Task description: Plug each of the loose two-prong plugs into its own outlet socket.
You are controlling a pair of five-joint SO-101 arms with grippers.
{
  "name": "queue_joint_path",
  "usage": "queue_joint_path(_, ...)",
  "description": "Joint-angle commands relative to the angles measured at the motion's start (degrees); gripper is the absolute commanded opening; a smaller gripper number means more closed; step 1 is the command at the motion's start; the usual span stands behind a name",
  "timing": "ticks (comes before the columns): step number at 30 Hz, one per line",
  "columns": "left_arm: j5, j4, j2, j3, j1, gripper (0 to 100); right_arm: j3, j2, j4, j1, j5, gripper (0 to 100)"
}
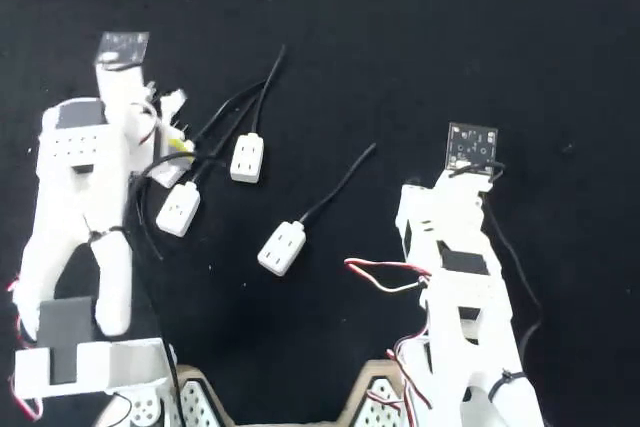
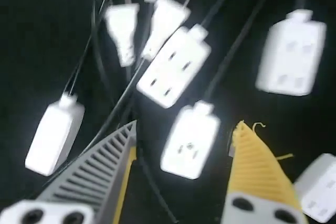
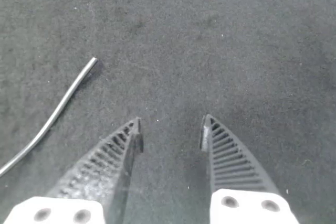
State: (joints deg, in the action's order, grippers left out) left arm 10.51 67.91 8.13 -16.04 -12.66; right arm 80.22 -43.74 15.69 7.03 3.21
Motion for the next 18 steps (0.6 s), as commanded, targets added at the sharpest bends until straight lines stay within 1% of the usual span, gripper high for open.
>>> queue_joint_path(1, 0.35, -0.09, 2.64, 4.26, 8.31, 29, -3.3, -1.71, -0.97, -0.7, -0.18, 17.0)
queue_joint_path(3, -0.35, -2.9, 1.14, 2.77, 12.88, 29, -3.3, -1.63, -0.97, -0.7, -0.18, 17.0)
queue_joint_path(6, -3.87, -9.14, -1.58, 0.48, 19.12, 29, -3.3, -1.54, -0.97, -0.7, -0.18, 17.0)
queue_joint_path(9, -5.27, -16.44, -5.19, -0.66, 22.11, 29, -3.3, -1.54, -0.97, -0.7, -0.18, 17.0)
queue_joint_path(12, -5.19, -22.86, -10.64, -0.75, 21.76, 29, -3.3, -1.54, -1.05, -0.7, -0.18, 17.0)
queue_joint_path(14, -5.19, -25.67, -14.95, 0.04, 20.26, 29, -3.3, -1.54, -1.14, -0.7, -0.18, 17.0)
queue_joint_path(18, -5.19, -26.99, -22.68, 3.82, 16.04, 29, -3.3, -1.54, -1.23, -0.7, -0.18, 17.0)
